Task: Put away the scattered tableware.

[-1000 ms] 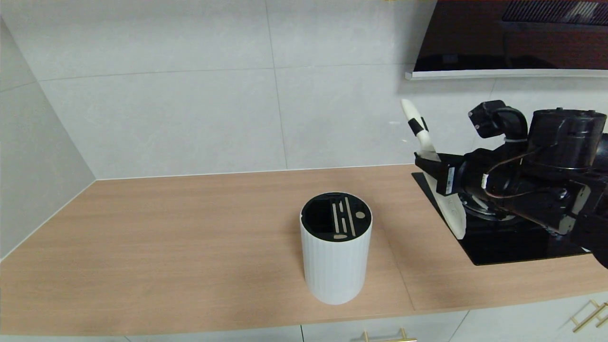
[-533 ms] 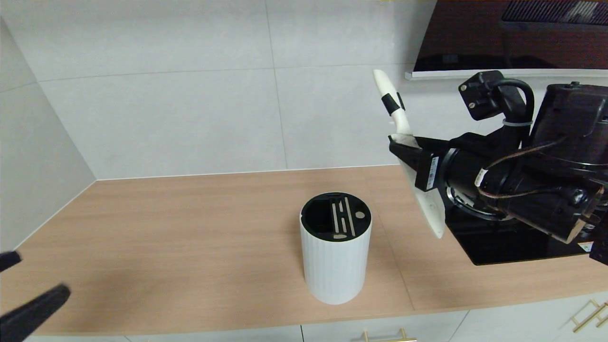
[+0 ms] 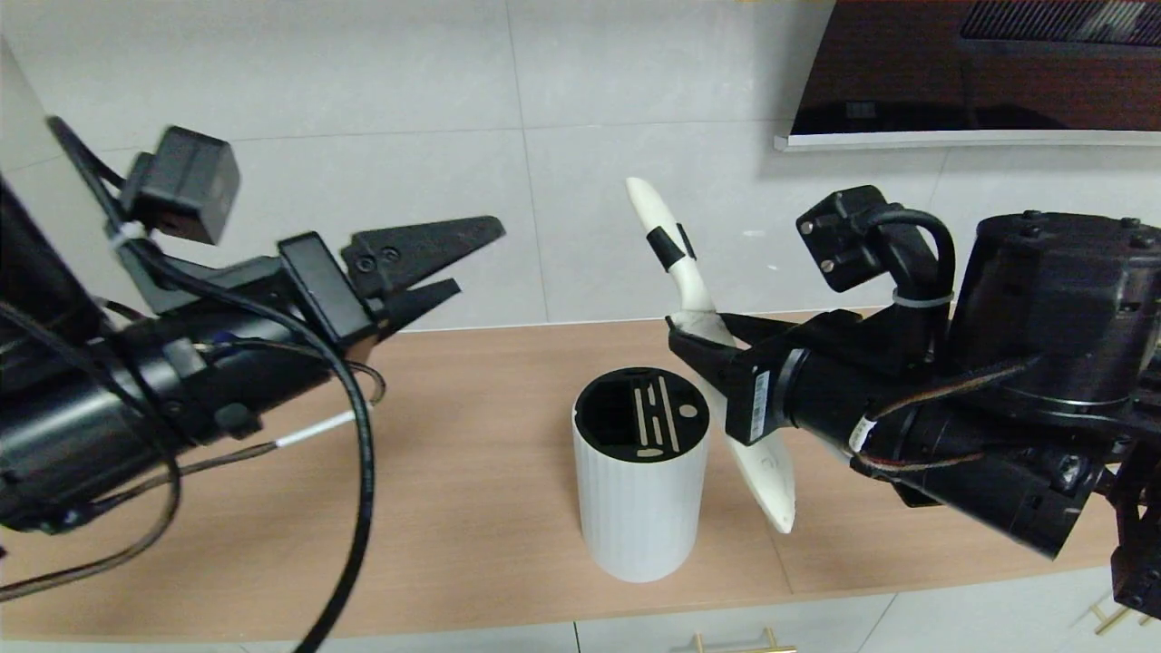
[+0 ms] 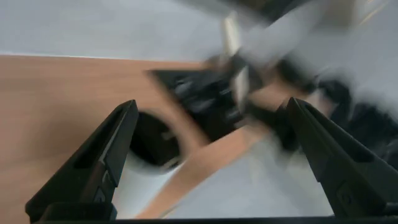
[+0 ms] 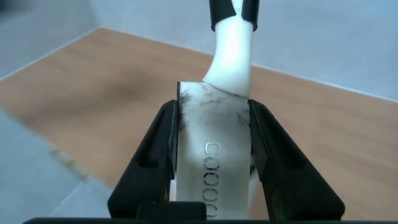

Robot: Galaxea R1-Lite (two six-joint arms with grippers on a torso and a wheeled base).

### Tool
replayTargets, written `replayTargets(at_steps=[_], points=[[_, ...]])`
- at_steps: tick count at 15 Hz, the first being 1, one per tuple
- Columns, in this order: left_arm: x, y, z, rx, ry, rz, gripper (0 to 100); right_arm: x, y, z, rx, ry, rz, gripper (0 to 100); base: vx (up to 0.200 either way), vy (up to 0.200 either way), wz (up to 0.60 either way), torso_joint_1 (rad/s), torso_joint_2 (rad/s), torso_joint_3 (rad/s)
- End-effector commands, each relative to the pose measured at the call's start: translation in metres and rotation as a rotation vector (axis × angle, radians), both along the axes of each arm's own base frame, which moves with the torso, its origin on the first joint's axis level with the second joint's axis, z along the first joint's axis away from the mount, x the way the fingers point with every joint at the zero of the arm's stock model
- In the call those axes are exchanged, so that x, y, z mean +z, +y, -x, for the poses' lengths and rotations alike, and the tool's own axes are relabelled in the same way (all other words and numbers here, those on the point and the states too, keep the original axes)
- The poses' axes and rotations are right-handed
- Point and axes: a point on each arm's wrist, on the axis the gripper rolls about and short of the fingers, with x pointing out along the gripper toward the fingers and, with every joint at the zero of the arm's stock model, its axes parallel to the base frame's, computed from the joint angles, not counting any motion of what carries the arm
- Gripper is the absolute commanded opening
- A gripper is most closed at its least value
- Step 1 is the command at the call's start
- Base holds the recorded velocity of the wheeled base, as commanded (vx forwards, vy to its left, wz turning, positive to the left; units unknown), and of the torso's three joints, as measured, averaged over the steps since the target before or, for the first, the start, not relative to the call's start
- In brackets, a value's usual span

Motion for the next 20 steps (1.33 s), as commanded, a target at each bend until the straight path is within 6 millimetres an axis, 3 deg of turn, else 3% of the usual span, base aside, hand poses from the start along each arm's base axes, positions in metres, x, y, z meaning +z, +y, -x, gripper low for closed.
replayTargets(at_steps=[1,9,20], points=[[-0.035,-0.021,-0.019,-0.029,0.110,-0.035,100,-0.015,0.018,0.007,0.033,0.030,0.039,0,0.000,0.000,0.00,0.000,0.00,0.000],[-0.047,-0.055,-0.018,-0.065,0.067,-0.034,100,-0.034,0.041,0.020,0.081,0.060,0.087,0,0.000,0.000,0.00,0.000,0.00,0.000],[-0.050,-0.058,-0.016,-0.078,0.068,-0.035,100,-0.041,0.049,0.039,0.139,0.054,0.083,0,0.000,0.000,0.00,0.000,0.00,0.000]])
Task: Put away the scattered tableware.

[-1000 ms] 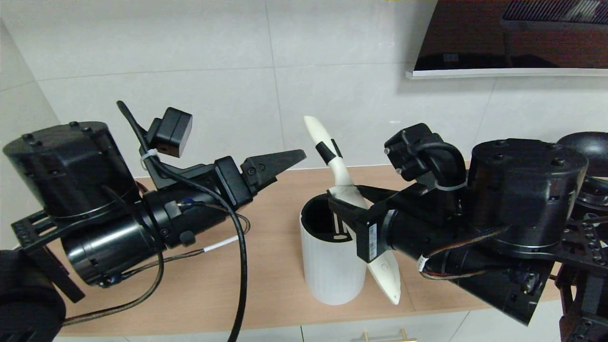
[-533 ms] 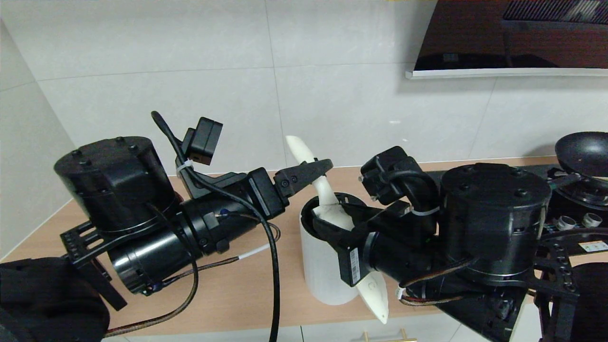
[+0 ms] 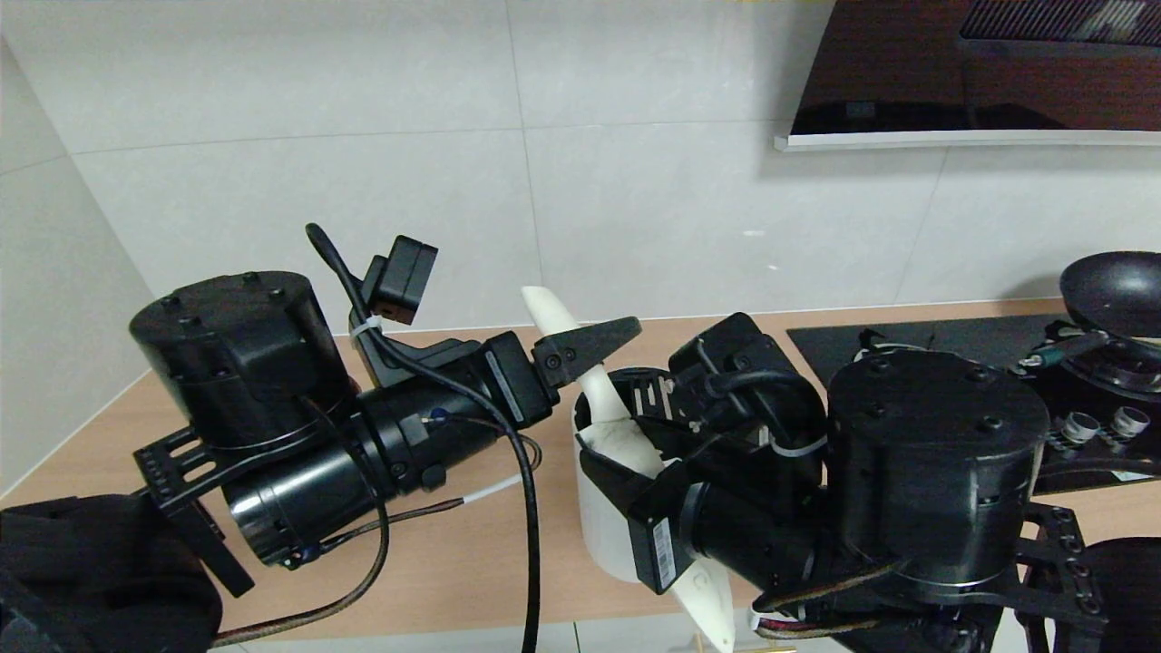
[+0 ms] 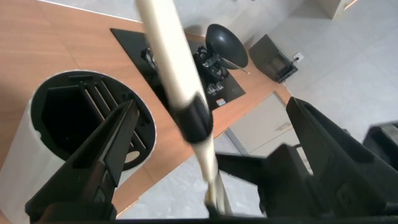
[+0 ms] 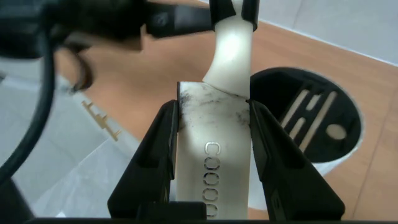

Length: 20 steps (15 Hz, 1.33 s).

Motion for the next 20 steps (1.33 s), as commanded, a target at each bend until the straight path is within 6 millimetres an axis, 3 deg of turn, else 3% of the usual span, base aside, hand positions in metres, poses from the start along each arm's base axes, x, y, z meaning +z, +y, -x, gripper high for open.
replayTargets(at_steps=[1,4,5,17,18,20], points=[[0.001,0.000,0.000,0.000,-0.002,0.002,100,-0.001,0.001,0.005,0.015,0.002,0.002,0,0.000,0.000,0.00,0.000,0.00,0.000],[0.000,0.000,0.000,0.000,0.002,-0.001,100,0.000,0.000,0.005,0.014,-0.010,-0.013,0,0.000,0.000,0.00,0.000,0.00,0.000],[-0.001,0.000,0.000,0.000,0.002,-0.001,0,0.000,0.000,0.005,0.014,-0.010,-0.013,0,0.000,0.000,0.00,0.000,0.00,0.000],[0.003,0.001,0.003,-0.003,-0.013,0.006,0,0.001,0.000,0.005,0.008,-0.016,-0.023,0,0.000,0.000,0.00,0.000,0.00,0.000],[0.006,0.002,0.004,-0.005,-0.029,0.018,0,0.000,0.000,0.005,0.008,-0.015,-0.021,100,0.000,0.000,0.00,0.000,0.00,0.000],[0.009,0.002,0.004,-0.004,-0.057,0.037,0,0.001,0.001,0.005,0.009,-0.015,-0.024,100,0.000,0.000,0.00,0.000,0.00,0.000]])
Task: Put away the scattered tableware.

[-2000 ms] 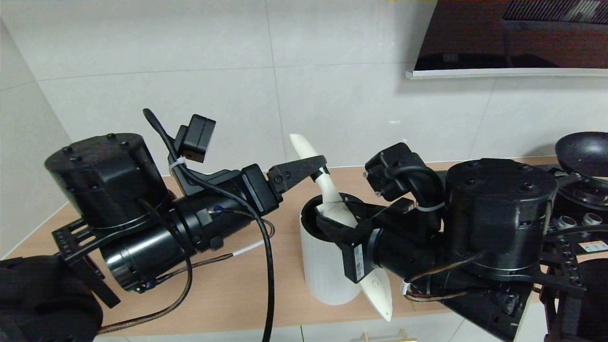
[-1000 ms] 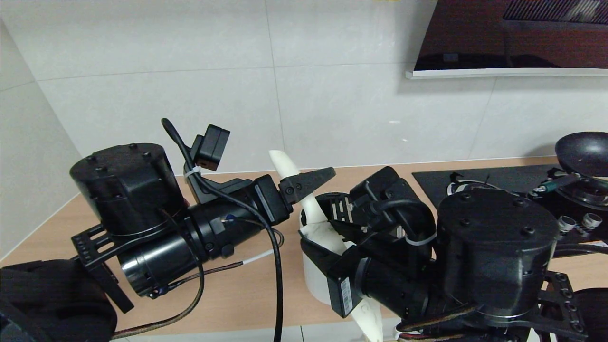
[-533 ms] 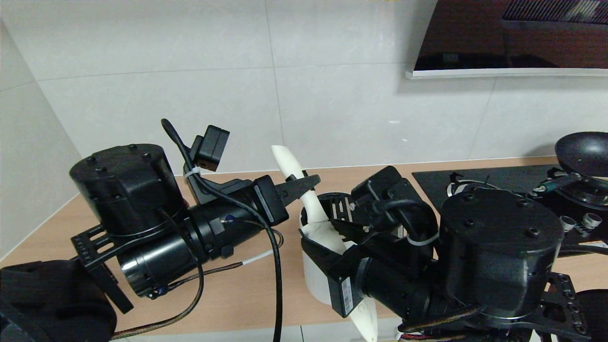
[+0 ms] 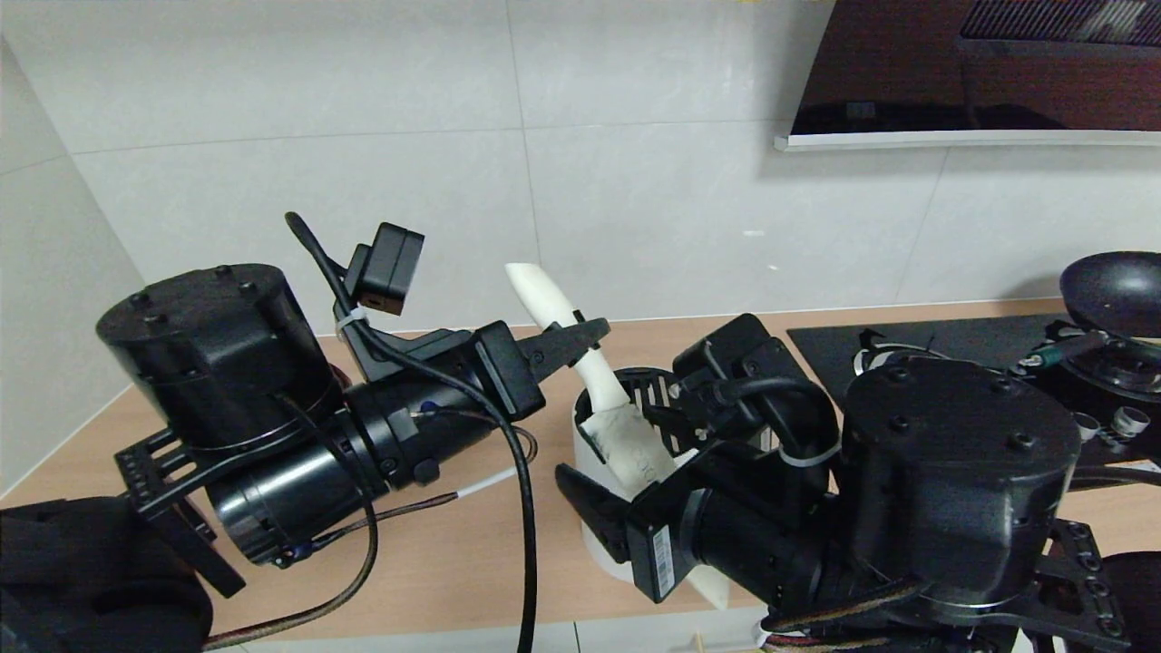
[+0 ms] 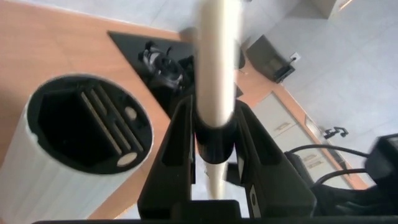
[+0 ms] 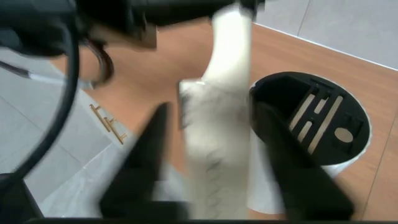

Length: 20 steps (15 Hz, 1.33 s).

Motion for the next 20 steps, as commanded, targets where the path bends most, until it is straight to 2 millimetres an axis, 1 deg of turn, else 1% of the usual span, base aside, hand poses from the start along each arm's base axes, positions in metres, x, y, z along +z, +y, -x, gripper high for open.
replayTargets(at_steps=[1,2,4,5,6,8,9,10,12,15,18,19,20], points=[[0.005,0.002,0.002,0.001,-0.030,0.010,0,0.000,0.000,0.000,0.002,-0.001,-0.004,100,0.000,0.000,0.00,0.000,0.00,0.000],[0.007,0.003,0.004,0.006,-0.055,-0.001,0,0.002,0.000,0.000,0.001,-0.009,-0.015,100,0.000,0.000,0.00,0.000,0.00,0.000],[0.019,0.011,0.014,0.017,-0.148,-0.024,0,0.019,-0.011,0.003,-0.019,-0.052,-0.084,100,0.000,0.000,0.00,0.000,0.00,0.000],[0.022,0.012,0.016,0.019,-0.166,-0.027,0,0.024,-0.015,0.004,-0.024,-0.062,-0.099,100,0.000,0.000,0.00,0.000,0.00,0.000],[0.030,0.017,0.020,0.027,-0.216,-0.027,0,0.037,-0.030,0.001,-0.059,-0.087,-0.130,100,0.000,0.000,0.00,0.000,0.00,0.000],[0.038,0.029,0.014,0.091,-0.306,-0.054,0,0.052,-0.051,-0.009,-0.125,-0.123,-0.169,100,0.000,0.000,0.00,0.000,0.00,0.000],[0.040,0.033,0.013,0.108,-0.334,-0.060,0,0.054,-0.055,-0.011,-0.137,-0.132,-0.170,100,0.000,0.000,0.00,0.000,0.00,0.000],[0.045,0.045,0.004,0.170,-0.457,-0.108,0,0.061,-0.065,-0.015,-0.171,-0.158,-0.177,100,0.000,0.000,0.00,0.000,0.00,0.000],[0.047,0.051,0.000,0.159,-0.578,-0.148,0,0.065,-0.073,-0.018,-0.194,-0.171,-0.185,100,0.000,0.000,0.00,0.000,0.00,0.000],[0.047,0.049,-0.002,0.128,-0.651,-0.130,0,0.067,-0.076,-0.023,-0.217,-0.177,-0.186,100,0.000,0.000,0.00,0.000,0.00,0.000],[0.023,0.037,-0.025,0.136,-0.742,-0.152,0,0.067,-0.078,-0.025,-0.229,-0.185,-0.174,100,0.000,0.000,0.00,0.000,0.00,0.000],[0.013,0.032,-0.034,0.138,-0.754,-0.163,0,0.067,-0.078,-0.026,-0.231,-0.186,-0.172,100,0.000,0.000,0.00,0.000,0.00,0.000],[0.008,0.029,-0.038,0.134,-0.745,-0.177,0,0.066,-0.078,-0.026,-0.231,-0.185,-0.171,100,0.000,0.000,0.00,0.000,0.00,0.000]])
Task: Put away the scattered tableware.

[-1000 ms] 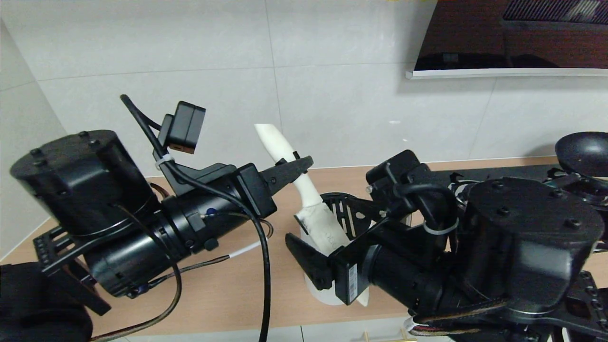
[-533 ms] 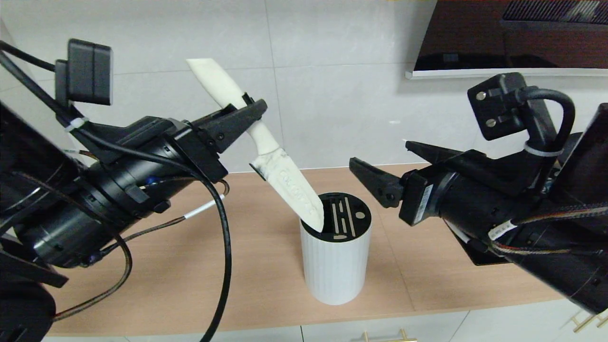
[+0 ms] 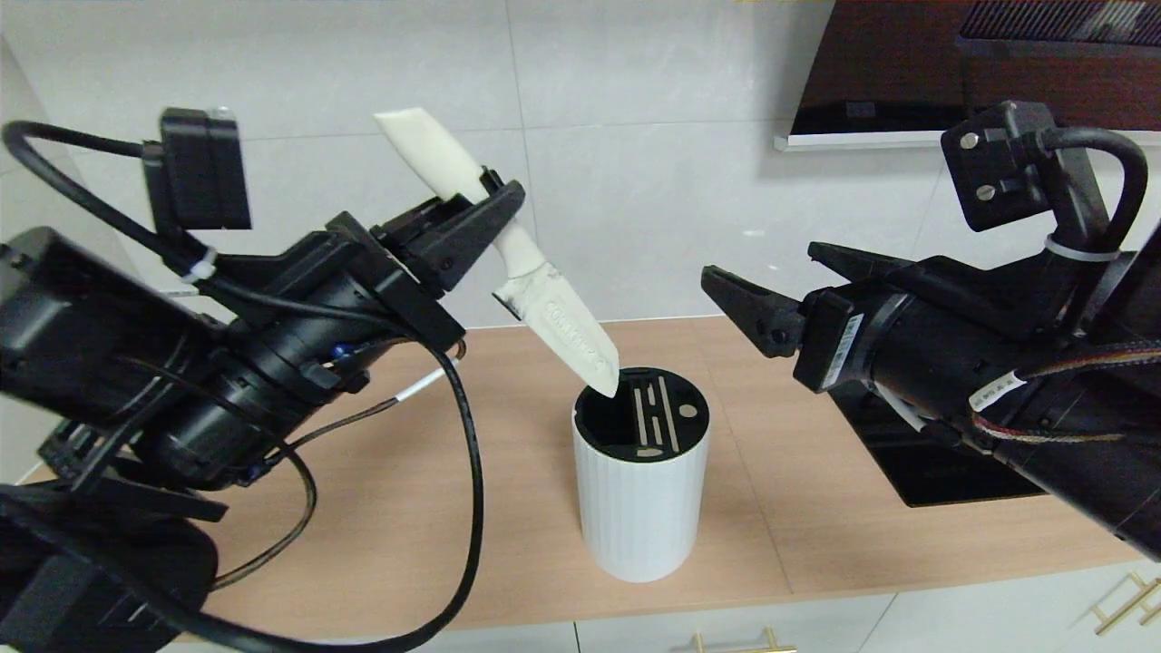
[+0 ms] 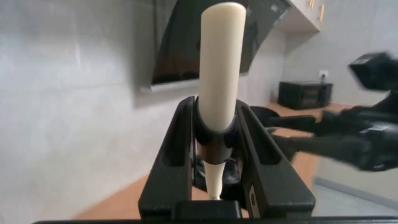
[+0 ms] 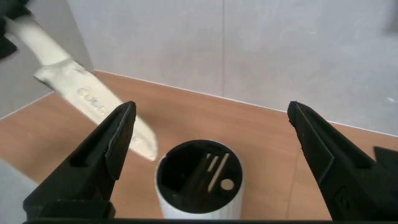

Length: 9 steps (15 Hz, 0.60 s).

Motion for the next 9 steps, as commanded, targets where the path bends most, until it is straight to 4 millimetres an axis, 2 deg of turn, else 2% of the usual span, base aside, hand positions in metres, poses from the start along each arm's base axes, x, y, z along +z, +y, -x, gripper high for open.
replayTargets(at_steps=[1,4,9], points=[[-0.029,-0.014,-0.019,-0.006,0.064,-0.052,0,-0.001,0.000,-0.001,-0.003,0.003,0.003,100,0.000,0.000,0.00,0.000,0.00,0.000],[-0.049,-0.022,-0.027,0.009,0.078,-0.117,0,-0.006,0.004,-0.005,-0.005,0.015,0.017,100,0.000,0.000,0.00,0.000,0.00,0.000],[-0.058,-0.025,-0.027,0.005,0.101,-0.141,0,-0.008,0.003,-0.008,-0.012,0.019,0.022,100,0.000,0.000,0.00,0.000,0.00,0.000]])
